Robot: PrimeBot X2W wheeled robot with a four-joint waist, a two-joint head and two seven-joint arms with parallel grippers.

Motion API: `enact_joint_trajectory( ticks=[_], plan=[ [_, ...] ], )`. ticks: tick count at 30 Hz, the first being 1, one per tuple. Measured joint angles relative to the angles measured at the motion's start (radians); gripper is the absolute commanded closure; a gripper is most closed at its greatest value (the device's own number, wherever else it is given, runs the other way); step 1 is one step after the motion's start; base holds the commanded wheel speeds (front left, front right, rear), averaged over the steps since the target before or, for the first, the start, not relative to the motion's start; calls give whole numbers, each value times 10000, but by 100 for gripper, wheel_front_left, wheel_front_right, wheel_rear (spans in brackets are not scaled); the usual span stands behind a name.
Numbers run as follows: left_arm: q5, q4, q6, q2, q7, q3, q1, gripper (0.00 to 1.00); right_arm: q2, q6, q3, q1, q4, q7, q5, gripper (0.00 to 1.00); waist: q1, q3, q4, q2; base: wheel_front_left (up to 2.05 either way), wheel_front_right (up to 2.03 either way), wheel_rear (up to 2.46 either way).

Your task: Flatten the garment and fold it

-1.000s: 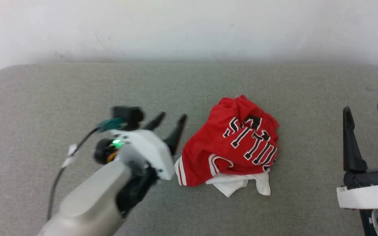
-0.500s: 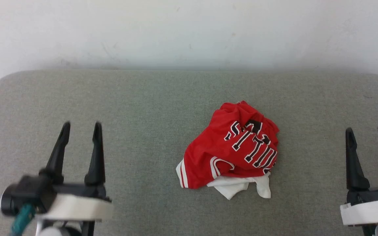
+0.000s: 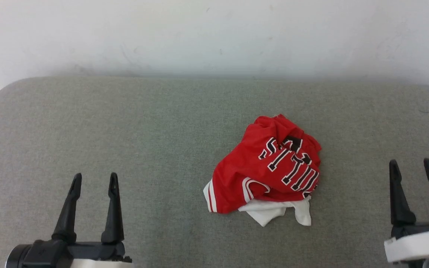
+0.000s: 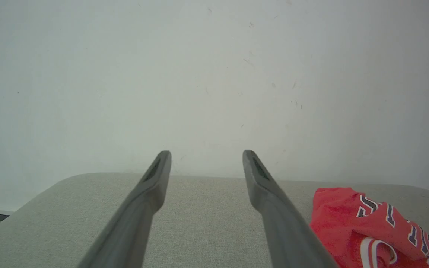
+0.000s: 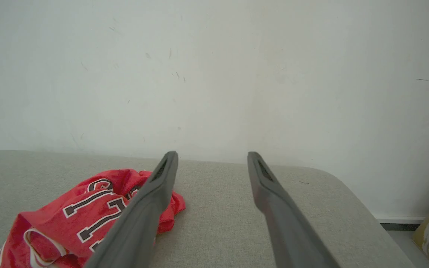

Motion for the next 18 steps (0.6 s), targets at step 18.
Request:
enact_joint_trajectory(
  ticks=[18],
  plan=[
    [552,813,-2265,-1639,0,1149,-1051,0,-8,-4,1714,-4932,1430,5802,-608,0,4,1505,474,0,0,0,0]
  ],
)
